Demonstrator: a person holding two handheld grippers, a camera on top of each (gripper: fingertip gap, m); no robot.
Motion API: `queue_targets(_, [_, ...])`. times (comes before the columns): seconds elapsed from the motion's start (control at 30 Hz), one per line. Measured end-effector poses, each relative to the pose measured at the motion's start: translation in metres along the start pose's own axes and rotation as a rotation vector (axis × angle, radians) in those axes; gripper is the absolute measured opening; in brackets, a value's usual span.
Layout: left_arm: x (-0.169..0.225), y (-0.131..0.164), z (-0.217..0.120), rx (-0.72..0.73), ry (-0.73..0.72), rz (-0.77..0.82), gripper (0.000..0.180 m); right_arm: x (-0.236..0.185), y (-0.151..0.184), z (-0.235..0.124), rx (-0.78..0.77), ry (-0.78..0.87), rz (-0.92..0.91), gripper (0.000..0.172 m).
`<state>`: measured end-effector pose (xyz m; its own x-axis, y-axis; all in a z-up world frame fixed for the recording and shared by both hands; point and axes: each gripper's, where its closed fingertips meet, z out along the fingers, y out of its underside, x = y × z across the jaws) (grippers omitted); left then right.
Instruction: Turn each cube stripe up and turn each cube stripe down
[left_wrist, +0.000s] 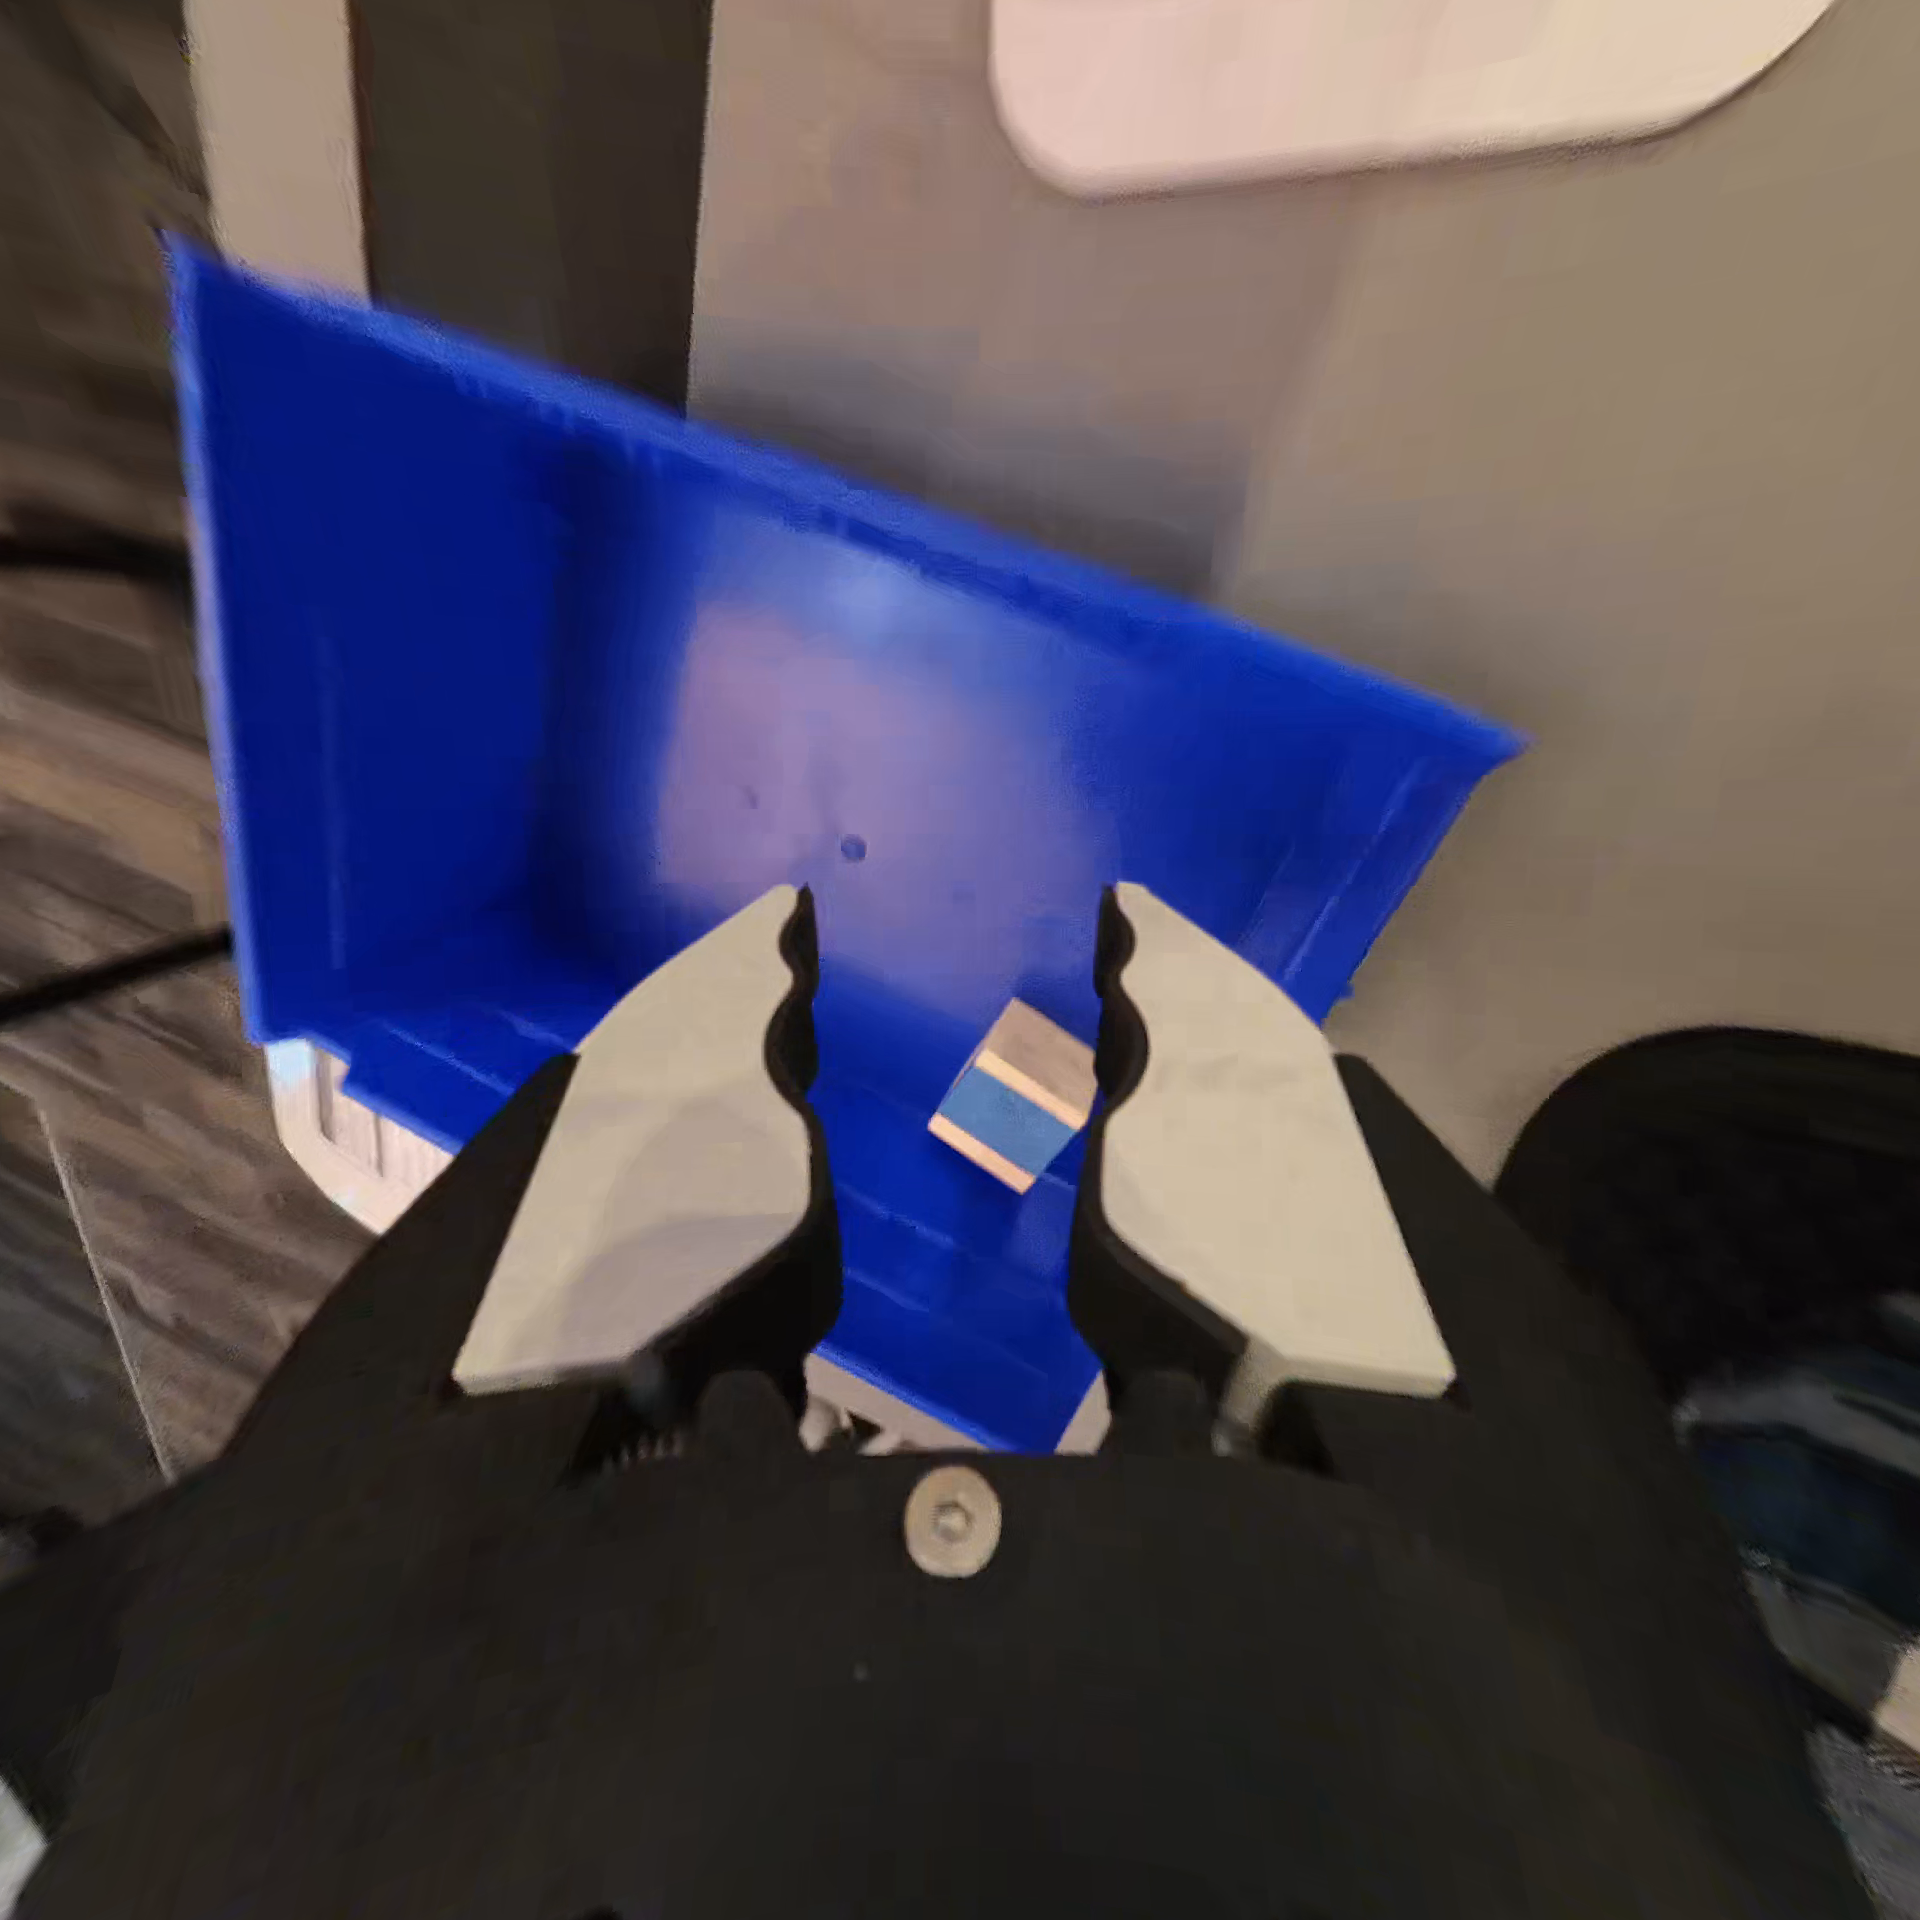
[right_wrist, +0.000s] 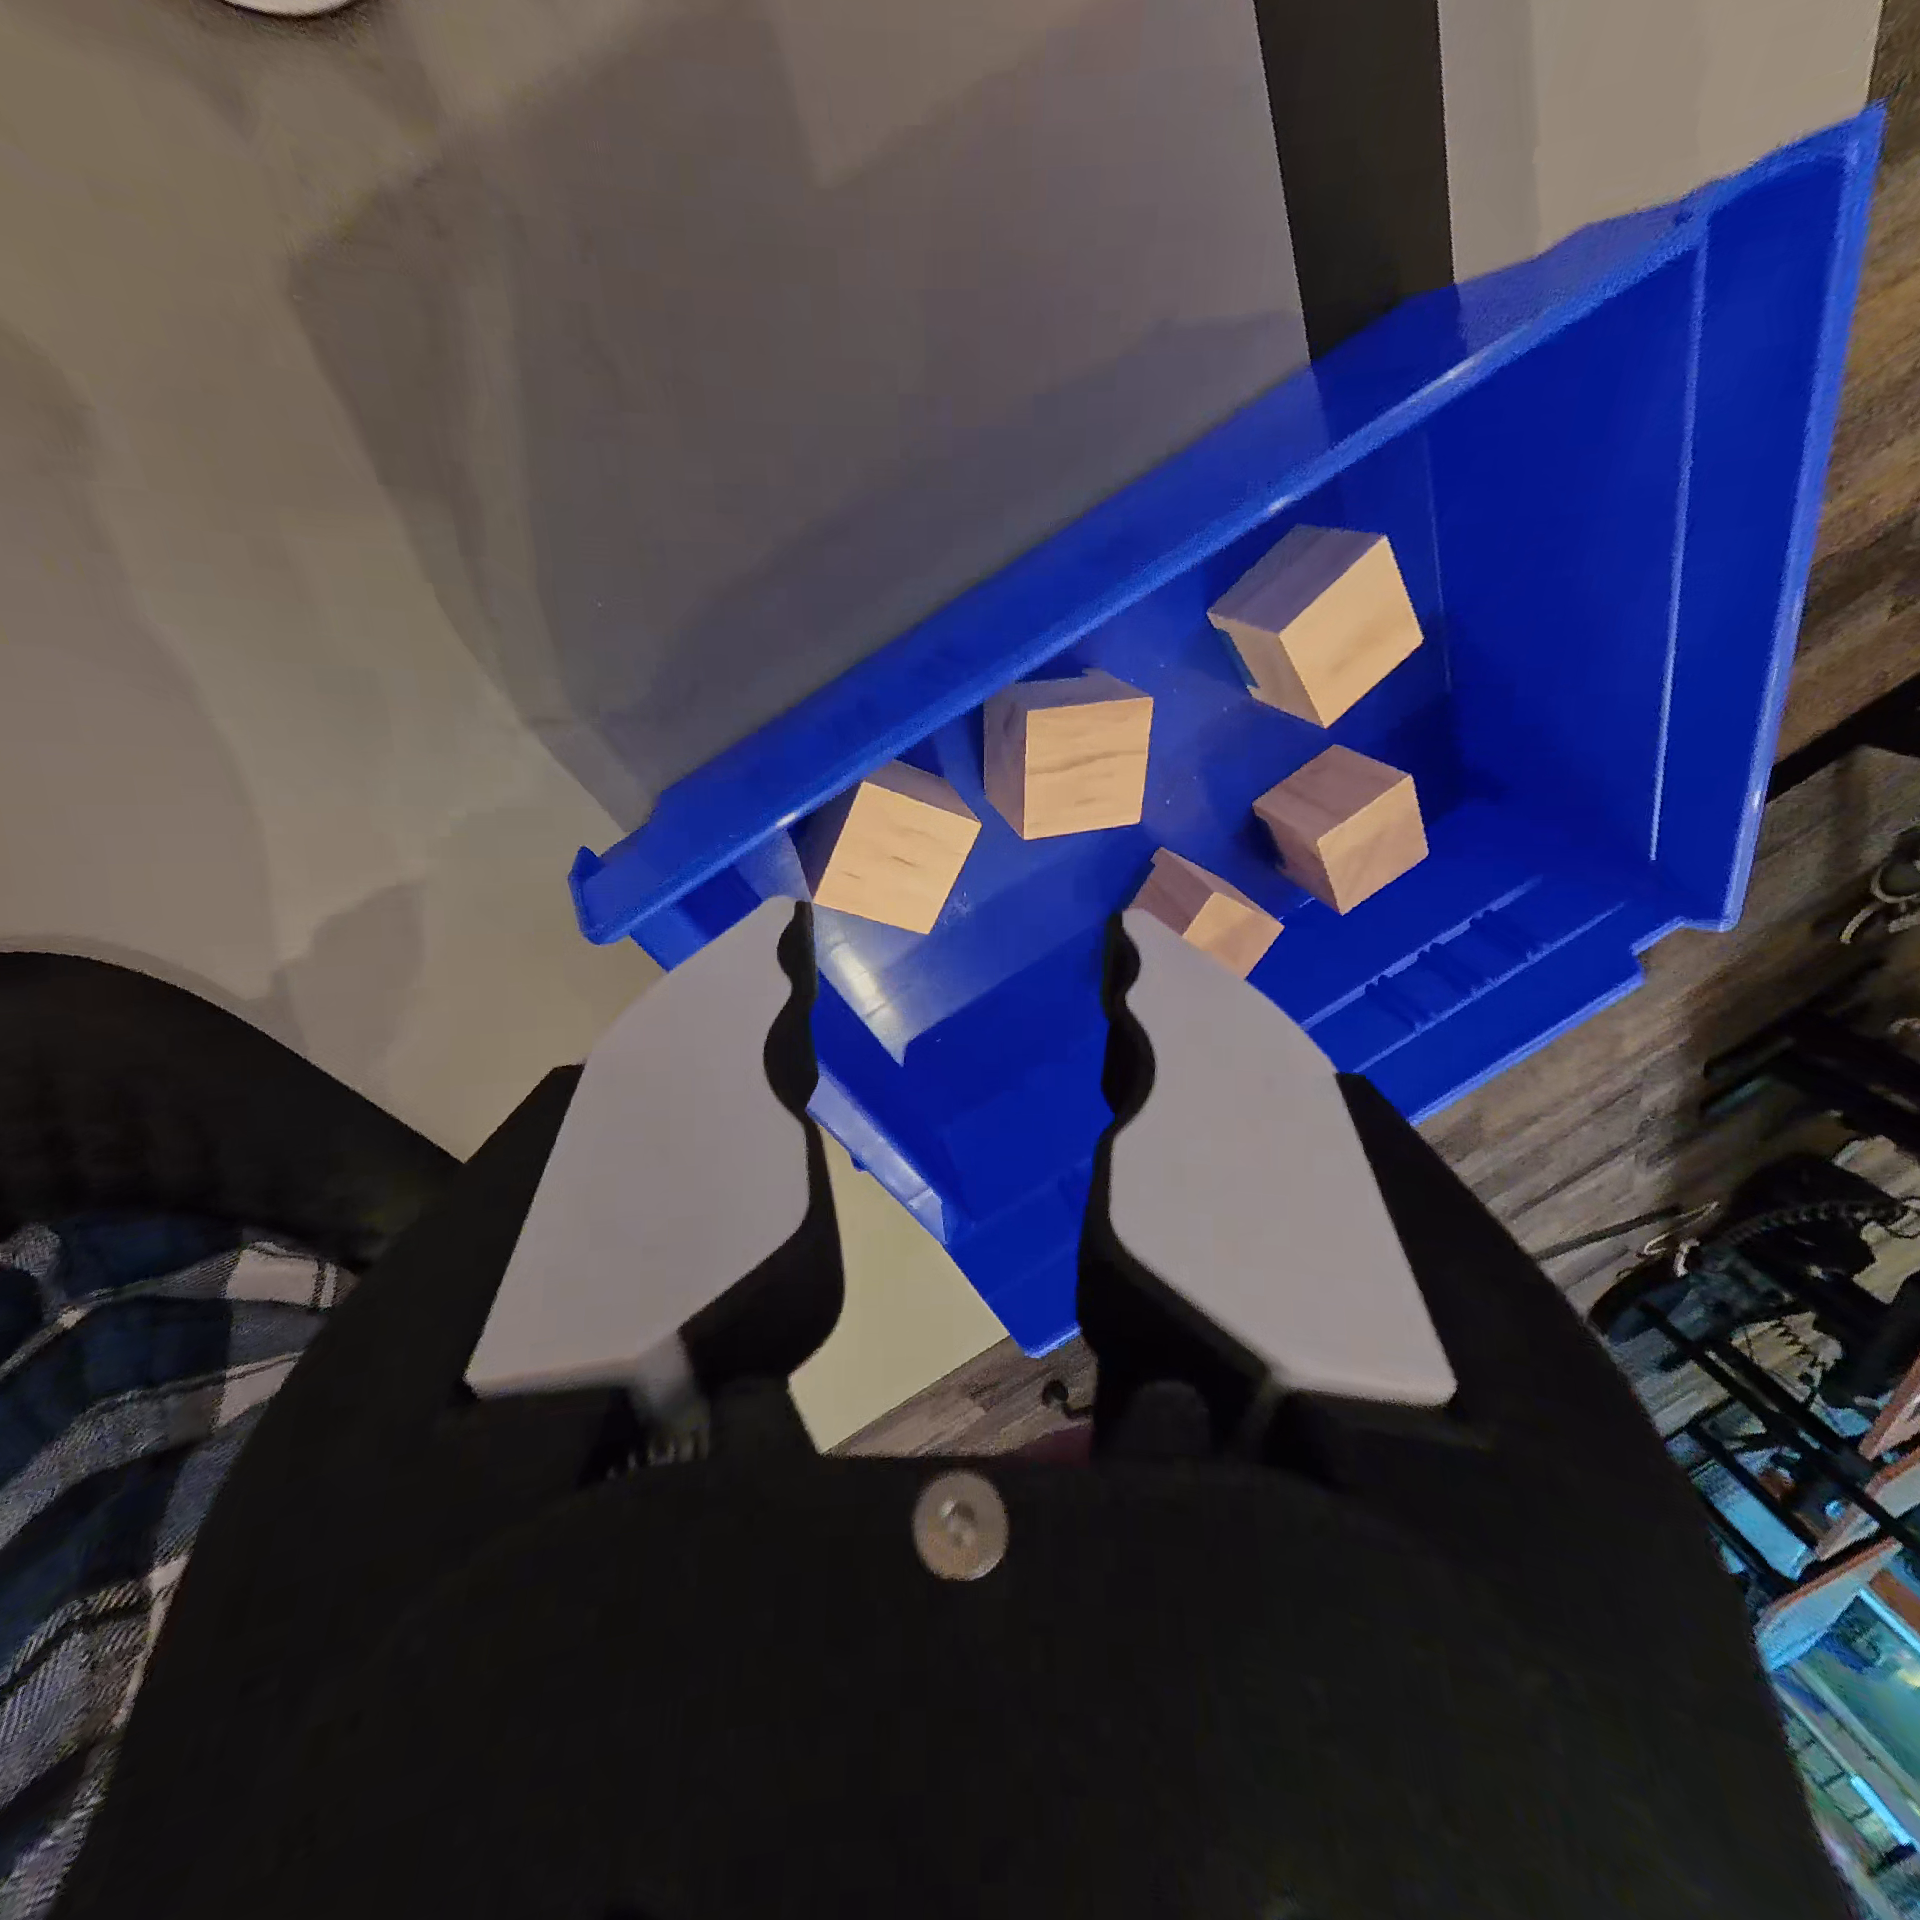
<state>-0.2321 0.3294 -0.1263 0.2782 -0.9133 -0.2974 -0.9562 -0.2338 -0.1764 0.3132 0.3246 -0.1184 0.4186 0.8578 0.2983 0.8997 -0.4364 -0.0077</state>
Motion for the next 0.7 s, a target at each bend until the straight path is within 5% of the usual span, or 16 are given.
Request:
queue_targets(0.03, [-0.003, 0.013, 0.011, -0.04, 0.03, -0.032, 0.051, -0.001, -0.002, -0.002, 0.008, 0.001, -0.009, 0.053])
queue_targets(0.23, [0.001, 0.091, 0.059, -0.309, 0.198, -0.212, 0.055, -0.007, -0.01, -0.006, 0.037, -0.003, -0.041, 0.05])
queue_targets(0.47, [0.009, 0.112, 0.062, -0.426, 0.233, -0.378, 0.077, -0.011, -0.015, -0.001, 0.026, -0.013, -0.065, 0.05])
queue_targets(0.7, [0.021, 0.122, 0.077, -0.493, 0.339, -0.463, 0.056, -0.017, -0.025, 0.001, 0.02, -0.014, -0.105, 0.049])
